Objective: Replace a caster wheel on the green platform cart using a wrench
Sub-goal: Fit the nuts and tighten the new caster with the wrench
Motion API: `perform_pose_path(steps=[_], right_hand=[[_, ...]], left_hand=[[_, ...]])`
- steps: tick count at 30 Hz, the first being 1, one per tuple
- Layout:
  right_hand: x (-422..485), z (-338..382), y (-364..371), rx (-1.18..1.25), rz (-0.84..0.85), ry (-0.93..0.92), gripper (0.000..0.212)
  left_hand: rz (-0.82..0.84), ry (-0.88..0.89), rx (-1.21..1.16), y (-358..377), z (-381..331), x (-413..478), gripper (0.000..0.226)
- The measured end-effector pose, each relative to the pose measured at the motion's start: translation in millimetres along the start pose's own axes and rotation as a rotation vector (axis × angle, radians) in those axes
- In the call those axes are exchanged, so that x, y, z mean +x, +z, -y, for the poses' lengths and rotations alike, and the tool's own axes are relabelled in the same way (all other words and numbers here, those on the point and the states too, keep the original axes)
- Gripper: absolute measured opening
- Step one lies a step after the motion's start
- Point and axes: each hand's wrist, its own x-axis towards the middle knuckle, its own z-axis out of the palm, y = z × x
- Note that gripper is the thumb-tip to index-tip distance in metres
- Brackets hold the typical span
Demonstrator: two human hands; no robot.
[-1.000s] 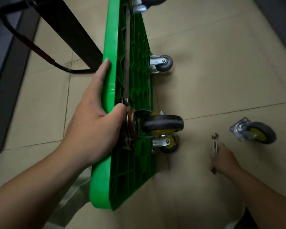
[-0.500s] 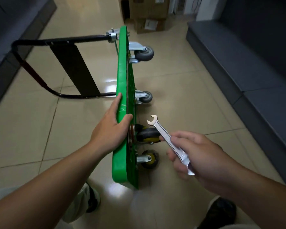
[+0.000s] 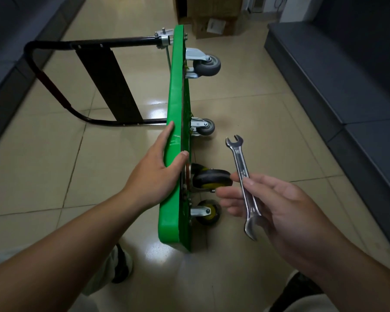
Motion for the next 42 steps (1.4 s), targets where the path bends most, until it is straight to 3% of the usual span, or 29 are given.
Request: perform_pose_path(steps=[8, 13, 18, 23, 28, 33, 42], right_hand=[[15, -3, -14, -0.206, -0.065, -0.019, 0.019], [18, -6, -13, -0.173, -0.066, -0.015, 0.016], [15, -8, -10, -0.469, -0.188, -0.265, 0.012], [13, -6, -8, -0.502, -0.154, -0.459, 0.015], [10, -6, -12, -0.663, -0.237, -0.628, 0.027], [6, -5, -14, -0.518, -0.198, -0.543, 0.019], [-8, -11, -8, -0.126, -0.087, -0.101, 0.019]], left_hand=[[-0.005, -0.012, -0.002, 3, -7, -4, 0.073], [-0.011, -0.016, 0.003, 3, -8, -4, 0.073], [-0.004, -0.021, 0.000, 2, -7, -4, 0.072], [-0.012, -0.028, -0.003, 2, -8, -4, 0.072], [-0.011, -0.036, 0.004, 2, -10, -5, 0.072], [-0.011, -0.042, 0.008, 3, -13, -5, 0.073], [-0.011, -0.029, 0.034, 3, -14, -5, 0.074]])
